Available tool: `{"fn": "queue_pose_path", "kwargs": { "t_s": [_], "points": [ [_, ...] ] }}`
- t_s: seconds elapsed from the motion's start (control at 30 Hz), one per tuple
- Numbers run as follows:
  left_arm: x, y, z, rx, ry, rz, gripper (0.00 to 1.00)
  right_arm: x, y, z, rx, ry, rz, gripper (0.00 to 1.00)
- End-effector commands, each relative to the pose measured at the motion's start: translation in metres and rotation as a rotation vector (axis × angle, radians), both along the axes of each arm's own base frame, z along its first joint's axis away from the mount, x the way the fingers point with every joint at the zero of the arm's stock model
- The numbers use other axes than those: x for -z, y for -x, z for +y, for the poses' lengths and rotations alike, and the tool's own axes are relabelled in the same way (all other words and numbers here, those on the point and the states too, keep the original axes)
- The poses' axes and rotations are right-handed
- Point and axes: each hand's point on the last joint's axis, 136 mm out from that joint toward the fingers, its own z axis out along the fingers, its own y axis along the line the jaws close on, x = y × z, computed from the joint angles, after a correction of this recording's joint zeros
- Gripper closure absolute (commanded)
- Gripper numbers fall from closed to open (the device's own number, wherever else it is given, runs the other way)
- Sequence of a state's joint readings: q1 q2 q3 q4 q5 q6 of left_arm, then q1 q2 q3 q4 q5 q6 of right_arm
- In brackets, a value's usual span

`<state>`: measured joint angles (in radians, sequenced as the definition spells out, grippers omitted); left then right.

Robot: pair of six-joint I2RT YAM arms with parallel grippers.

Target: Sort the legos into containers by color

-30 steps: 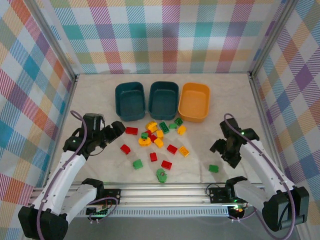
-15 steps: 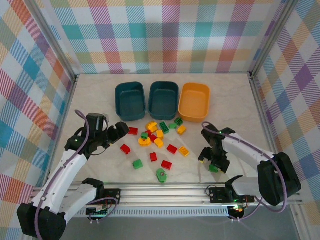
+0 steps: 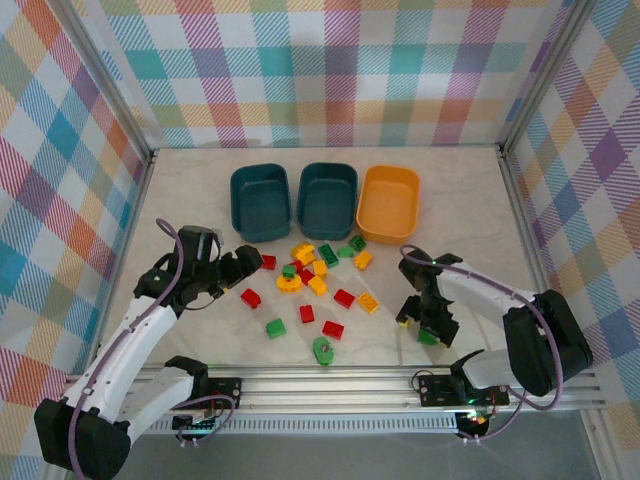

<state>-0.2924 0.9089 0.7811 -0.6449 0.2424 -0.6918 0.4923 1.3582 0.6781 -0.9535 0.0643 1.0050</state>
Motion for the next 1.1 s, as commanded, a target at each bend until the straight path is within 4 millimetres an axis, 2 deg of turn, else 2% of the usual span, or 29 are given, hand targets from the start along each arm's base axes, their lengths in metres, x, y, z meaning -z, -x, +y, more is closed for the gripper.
{"fn": "queue_pose_path", "kwargs": {
  "t_s": [0.0,0.17,0.33,0.5,0.6,0.77,0.87,1.07],
  "points": [
    [-0.01,-0.002,-0.004,0.001,0.014,-0.019,0.14,-0.003,-0.011,0.015,-0.013,-0.064,-0.035,0.17],
    [-0.011,-0.002,-0.004,0.005,0.008,-0.019,0.14,0.002,-0.015,0.034,-0.01,-0.165,-0.054,0.26],
    [-0.009,-0.004,-0.005,0.005,0.009,-0.013,0.15,-0.009,-0.025,0.056,-0.029,-0.232,-0.096,0.31],
    [-0.005,-0.005,-0.005,0.004,0.007,0.0,0.15,-0.006,-0.019,0.034,-0.041,-0.11,-0.083,0.29],
    [-0.003,-0.005,-0.006,0.004,0.009,0.005,0.15,0.001,-0.018,0.035,-0.029,-0.11,-0.072,0.29],
    [-0.004,-0.007,-0.006,0.013,0.0,0.003,0.15,0.012,-0.027,0.041,0.016,-0.126,-0.101,0.3],
    [-0.004,-0.009,-0.008,0.022,-0.006,0.006,0.15,0.018,-0.036,0.046,0.035,-0.149,-0.141,0.34],
    [-0.004,-0.014,-0.011,0.049,-0.021,0.024,0.15,0.024,-0.038,0.042,0.021,-0.124,-0.143,0.43]
  ]
}}
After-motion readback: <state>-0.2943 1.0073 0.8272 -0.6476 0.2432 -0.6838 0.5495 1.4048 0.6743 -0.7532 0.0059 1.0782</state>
